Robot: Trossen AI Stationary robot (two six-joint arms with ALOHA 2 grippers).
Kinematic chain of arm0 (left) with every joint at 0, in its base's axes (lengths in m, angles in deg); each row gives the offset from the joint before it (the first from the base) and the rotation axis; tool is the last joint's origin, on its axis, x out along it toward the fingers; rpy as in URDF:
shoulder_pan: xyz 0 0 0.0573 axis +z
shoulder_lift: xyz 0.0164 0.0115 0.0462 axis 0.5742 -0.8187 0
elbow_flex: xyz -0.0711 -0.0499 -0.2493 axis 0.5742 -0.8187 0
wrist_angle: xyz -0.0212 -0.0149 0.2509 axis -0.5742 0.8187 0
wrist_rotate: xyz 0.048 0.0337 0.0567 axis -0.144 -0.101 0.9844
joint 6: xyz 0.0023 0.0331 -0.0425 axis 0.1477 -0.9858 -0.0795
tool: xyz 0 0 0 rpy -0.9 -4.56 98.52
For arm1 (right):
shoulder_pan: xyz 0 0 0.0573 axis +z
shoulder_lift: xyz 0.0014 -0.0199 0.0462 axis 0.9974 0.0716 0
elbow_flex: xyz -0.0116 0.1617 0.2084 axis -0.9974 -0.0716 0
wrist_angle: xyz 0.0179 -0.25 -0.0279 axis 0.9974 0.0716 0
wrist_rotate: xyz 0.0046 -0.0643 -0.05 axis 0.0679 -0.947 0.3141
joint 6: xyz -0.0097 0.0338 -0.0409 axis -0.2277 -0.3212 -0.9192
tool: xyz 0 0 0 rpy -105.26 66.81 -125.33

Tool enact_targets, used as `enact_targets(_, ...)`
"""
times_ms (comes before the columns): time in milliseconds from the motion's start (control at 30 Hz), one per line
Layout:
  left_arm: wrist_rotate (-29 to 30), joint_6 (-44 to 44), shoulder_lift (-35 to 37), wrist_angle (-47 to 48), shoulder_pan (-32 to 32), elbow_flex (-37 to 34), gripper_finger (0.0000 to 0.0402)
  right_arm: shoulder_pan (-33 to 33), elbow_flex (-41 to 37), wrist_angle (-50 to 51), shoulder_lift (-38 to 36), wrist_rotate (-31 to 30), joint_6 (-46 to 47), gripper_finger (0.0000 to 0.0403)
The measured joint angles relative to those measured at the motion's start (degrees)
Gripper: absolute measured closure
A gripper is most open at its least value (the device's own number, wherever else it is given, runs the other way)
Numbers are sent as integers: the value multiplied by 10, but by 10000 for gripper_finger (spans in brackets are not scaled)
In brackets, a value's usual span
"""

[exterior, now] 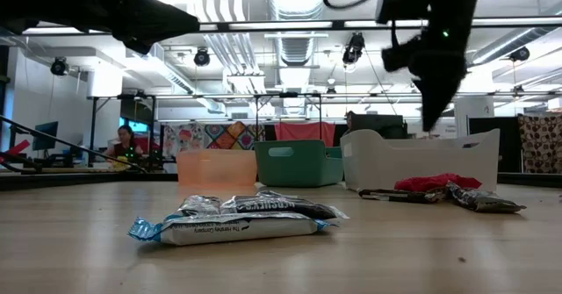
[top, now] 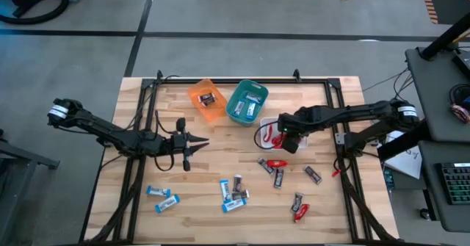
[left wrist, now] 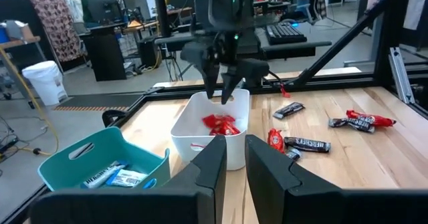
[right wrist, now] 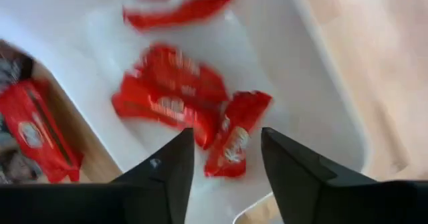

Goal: Sort candy
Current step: Put the white chocolate bar into the green bin

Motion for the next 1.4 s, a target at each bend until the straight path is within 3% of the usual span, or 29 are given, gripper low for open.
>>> enact_targets(100, 5, 5, 0, -1, 8, 3, 361, 0, 27, -27, -5, -23, -45, 224)
enact_targets(233, 5, -1, 0, 1, 36, 13, 361, -5, 22, -243, -14, -12, -217, 225)
enact_targets(400, -5, 1, 3, 75, 74, 41, 361, -52, -6, -449, -15, 191, -405, 242)
enact_targets(467, -6, 24, 6, 156, 79, 60, 361, -68, -14, -476, -15, 216, -421, 250)
enact_targets(633, -20, 171, 7, 458, 80, 145, 361, -108, -22, -471, -14, 191, -407, 271)
enact_targets(767, -89, 342, -13, 719, 80, 240, 361, -133, -22, -453, -14, 191, -395, 284)
enact_targets(867, -165, 423, -30, 815, 77, 289, 361, -143, -22, -450, -14, 191, -395, 291)
enact_targets(1000, -305, 462, -54, 832, 56, 311, 361, -145, -22, -450, -14, 191, -394, 297)
enact_targets(1100, -364, 485, -70, 820, 24, 311, 361, -144, -22, -450, -14, 199, -384, 298)
enact_targets(1400, -383, 615, -145, 740, -128, 308, 362, -143, -22, -438, -14, 199, -322, 289)
